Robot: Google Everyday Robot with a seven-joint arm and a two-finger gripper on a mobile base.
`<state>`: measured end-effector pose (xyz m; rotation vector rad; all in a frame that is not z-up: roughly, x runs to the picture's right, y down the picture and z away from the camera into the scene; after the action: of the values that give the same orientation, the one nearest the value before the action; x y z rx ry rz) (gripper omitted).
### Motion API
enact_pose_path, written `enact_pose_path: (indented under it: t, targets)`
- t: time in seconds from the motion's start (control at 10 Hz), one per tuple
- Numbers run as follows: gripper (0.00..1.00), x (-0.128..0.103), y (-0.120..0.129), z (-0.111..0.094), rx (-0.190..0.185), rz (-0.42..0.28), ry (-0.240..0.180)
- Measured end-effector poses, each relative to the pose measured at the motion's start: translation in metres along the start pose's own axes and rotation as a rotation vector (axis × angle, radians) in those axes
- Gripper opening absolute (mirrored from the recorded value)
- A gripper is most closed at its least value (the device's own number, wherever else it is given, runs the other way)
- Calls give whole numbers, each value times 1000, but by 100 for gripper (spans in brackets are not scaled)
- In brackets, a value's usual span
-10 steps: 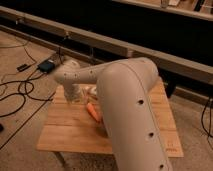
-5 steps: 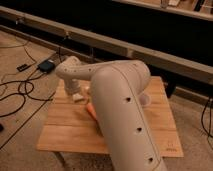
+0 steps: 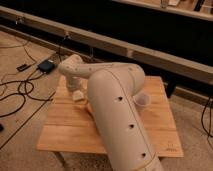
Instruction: Place the white sponge in the ceramic cup
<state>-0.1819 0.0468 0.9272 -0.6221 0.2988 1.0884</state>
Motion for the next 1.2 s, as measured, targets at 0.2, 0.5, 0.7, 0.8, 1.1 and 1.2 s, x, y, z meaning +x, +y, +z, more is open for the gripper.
enact_pose_path:
  t: [0.2,0.5,0.7,0.8,1.1,1.2]
  targets:
    - [65,-4,-2,9,-8,-7,7]
    - [65,-16,-8,14,-8,10,-14]
    - [65,-25,-11,15,-6,29,-38]
    - [65,-30,-11,16,-2,36,-56]
    - [65,-37,-7,22,20,29,-79]
    - [65,-37,-5,25,29,18,-78]
